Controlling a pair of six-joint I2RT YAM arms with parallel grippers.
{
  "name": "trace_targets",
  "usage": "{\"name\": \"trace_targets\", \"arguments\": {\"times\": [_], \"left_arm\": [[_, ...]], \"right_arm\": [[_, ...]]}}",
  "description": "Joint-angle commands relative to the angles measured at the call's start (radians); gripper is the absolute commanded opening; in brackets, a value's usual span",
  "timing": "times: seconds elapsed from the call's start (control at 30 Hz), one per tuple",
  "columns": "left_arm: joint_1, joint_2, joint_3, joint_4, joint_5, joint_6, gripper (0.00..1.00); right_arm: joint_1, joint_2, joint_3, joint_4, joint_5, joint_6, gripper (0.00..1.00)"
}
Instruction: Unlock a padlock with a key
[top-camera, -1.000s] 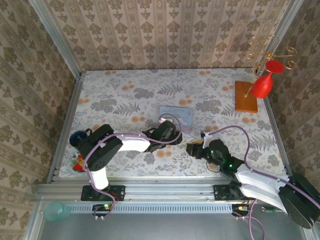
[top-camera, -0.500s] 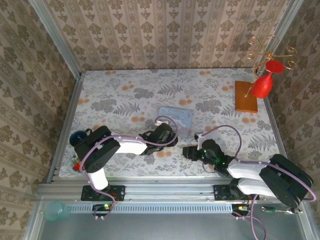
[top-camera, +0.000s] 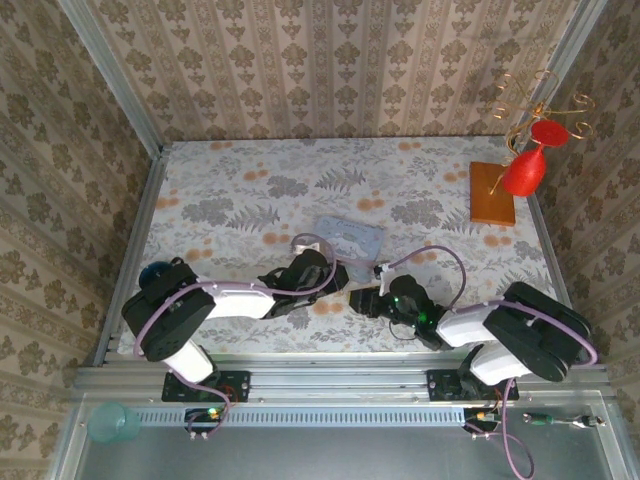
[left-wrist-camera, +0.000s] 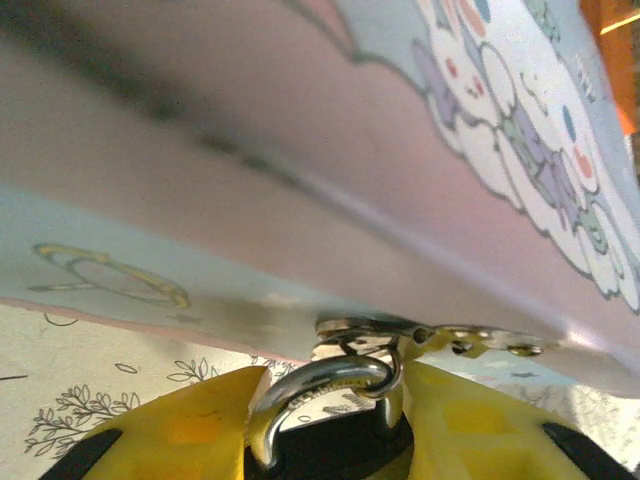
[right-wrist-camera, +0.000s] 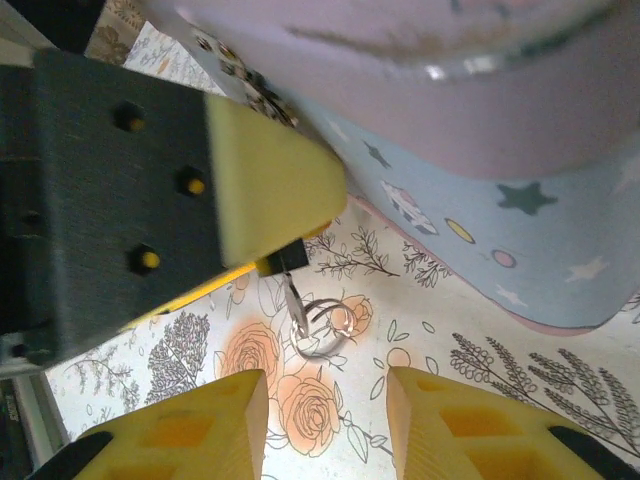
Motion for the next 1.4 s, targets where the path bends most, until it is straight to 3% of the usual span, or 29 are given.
{"name": "trace_targets", "arguments": {"times": [0.0,0.3,0.73,1.07,1.37], "left_arm": [[0.007,-0.040,-0.025,0.119,0.038,-0.084,0.19],[0.012,-0.074,-0.047,0.162,0.068,-0.143,0.19],[0.011,-0.076,-0.093,0.275,0.081,-0.197,0.15],[-0.016,-0.061,-0.175,0.548,0.062,-0.221,0.14],[-0.032,-0.059,-0.190,0.622,0.050,-0.215,0.13]], "right_arm": [[0.006,0.055,0.007,0.179,-0.031,0.077,0.36],[0.004,0.150,0.035,0.316,-0.066,0.112,0.28],[-0.017,0.187,0.020,0.428,-0.099,0.209,0.01],[-0.090,0.087,0.019,0.431,-0.127,0.420,0.00],[-0.101,0.044,0.000,0.431,-0.071,0.587,0.00]]}}
